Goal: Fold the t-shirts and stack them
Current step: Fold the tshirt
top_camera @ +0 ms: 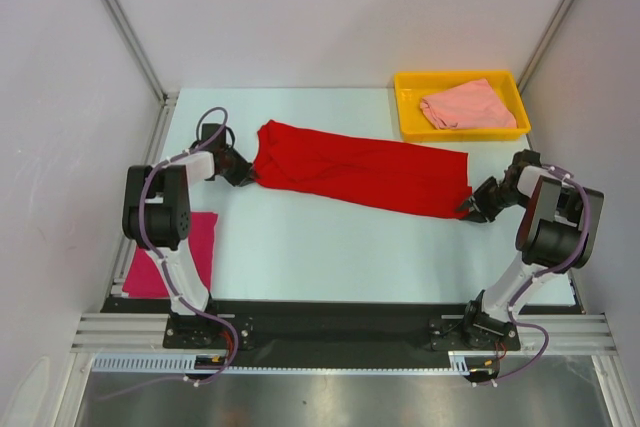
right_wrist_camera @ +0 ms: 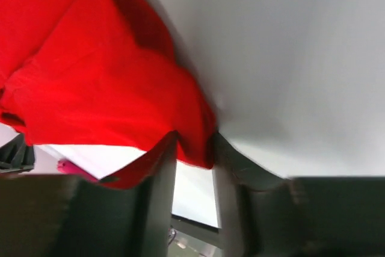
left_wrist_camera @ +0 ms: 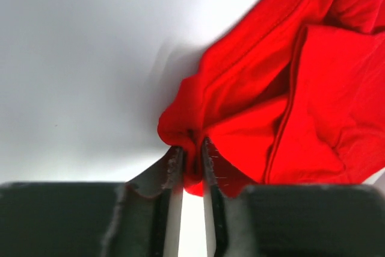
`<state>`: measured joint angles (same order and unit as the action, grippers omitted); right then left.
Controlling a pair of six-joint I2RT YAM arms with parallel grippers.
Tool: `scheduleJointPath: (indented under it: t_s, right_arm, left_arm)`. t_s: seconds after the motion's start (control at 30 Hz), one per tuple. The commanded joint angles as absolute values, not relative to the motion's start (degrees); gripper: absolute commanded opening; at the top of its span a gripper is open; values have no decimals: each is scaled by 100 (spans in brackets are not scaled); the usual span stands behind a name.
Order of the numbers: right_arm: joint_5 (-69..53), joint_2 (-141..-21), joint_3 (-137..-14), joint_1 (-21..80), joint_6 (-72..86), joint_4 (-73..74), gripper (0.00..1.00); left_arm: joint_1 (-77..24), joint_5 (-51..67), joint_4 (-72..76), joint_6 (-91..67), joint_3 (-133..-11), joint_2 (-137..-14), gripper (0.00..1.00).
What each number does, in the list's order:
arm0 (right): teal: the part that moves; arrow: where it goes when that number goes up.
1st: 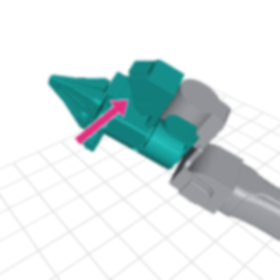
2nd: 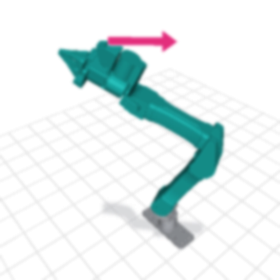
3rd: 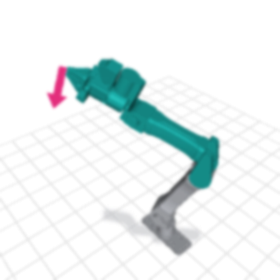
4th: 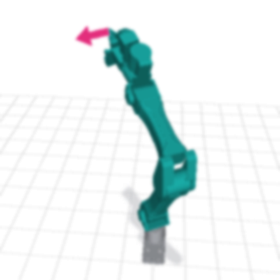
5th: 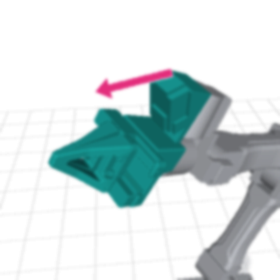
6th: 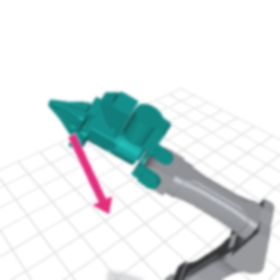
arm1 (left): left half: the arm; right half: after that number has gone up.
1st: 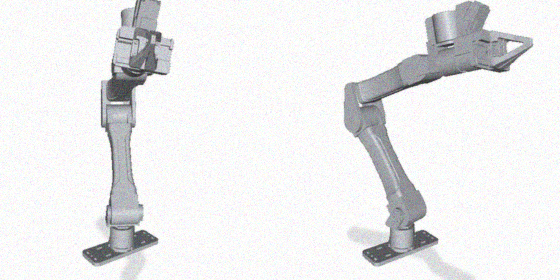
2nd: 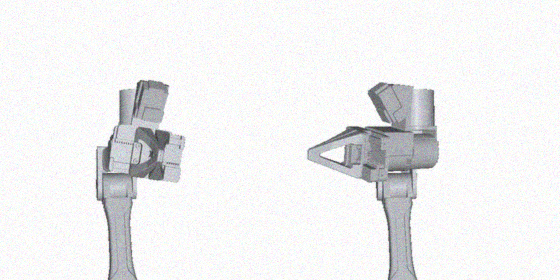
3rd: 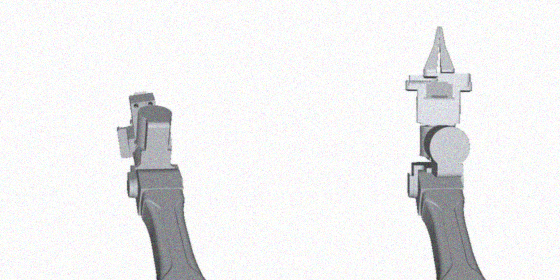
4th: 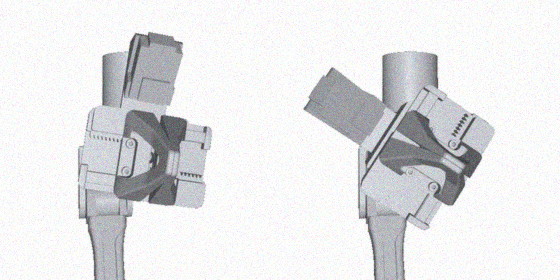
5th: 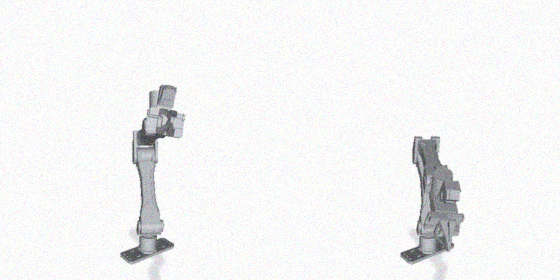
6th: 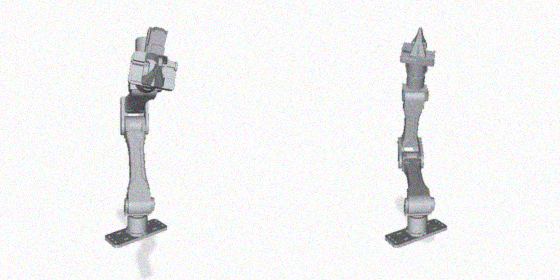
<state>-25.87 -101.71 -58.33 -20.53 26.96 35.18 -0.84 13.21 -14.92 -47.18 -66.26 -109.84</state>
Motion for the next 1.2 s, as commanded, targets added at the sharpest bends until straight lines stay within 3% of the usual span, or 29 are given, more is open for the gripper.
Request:
scheduleJointPath:
  t_s: [0.0, 0.03, 0.07, 0.13, 0.33, 0.57, 0.73, 0.9, 0.97, 1.03, 1.07, 1.1, 1.13, 1.17]
  right_arm:
    - [-2277, -10362, -5775, -1978, 2663, 3252, 32]
    - [-2259, -10423, -5766, -1943, 2654, 3261, 26]
    - [-2250, -10459, -5757, -1916, 2593, 3278, 12]
    - [-2154, -10503, -5722, -1811, 2549, 3383, 0]
    - [-2126, -9968, -5258, -1223, 2627, 3813, 0]
    - [-2495, -8834, -4371, 147, 3444, 3842, 0]
    - [-2926, -8473, -4061, 2343, 4384, 2990, 0]
    - [-3086, -8955, -4454, 3953, 4983, 2215, 0]
    - [-3085, -9297, -4684, 4481, 5010, 2084, 5]
    - [-2998, -9526, -5156, 4832, 4835, 2257, 18]
    - [-2971, -9580, -5264, 4912, 4764, 2328, 23]
    - [-2997, -9537, -5343, 4965, 4711, 2399, 30]
    - [-2988, -9449, -5413, 5018, 4685, 2504, 45]
    - [-2953, -9161, -5405, 5027, 4658, 2635, 51]
  left_arm:
    - [-26, 1274, -1249, -4658, -6759, -11180, 15]
    - [-26, 1309, -1196, -4650, -6750, -11214, 11]
    - [-26, 1292, -1108, -4649, -6750, -11215, 5]
    - [130, 1274, -985, -4649, -6750, -11250, 0]
    - [272, 1274, -721, -4413, -7433, -11697, 0]
    - [439, 1485, -239, -4254, -8682, -12734, 0]
    - [519, 1950, -1017, -4315, -10944, -14050, 1]
    - [580, 2346, -553, -4913, -11591, -14685, 8]
    - [571, 2303, -1121, -4773, -12434, -15079, 15]
    - [589, 2364, -1222, -4667, -12638, -15082, 23]
    - [589, 2364, -1248, -4641, -12517, -14978, 40]
    - [580, 2373, -1205, -4467, -12316, -14594, 45]
    - [537, 2286, -1239, -4334, -11844, -14338, 50]
    - [519, 2059, -1387, -4020, -11578, -14074, 59]
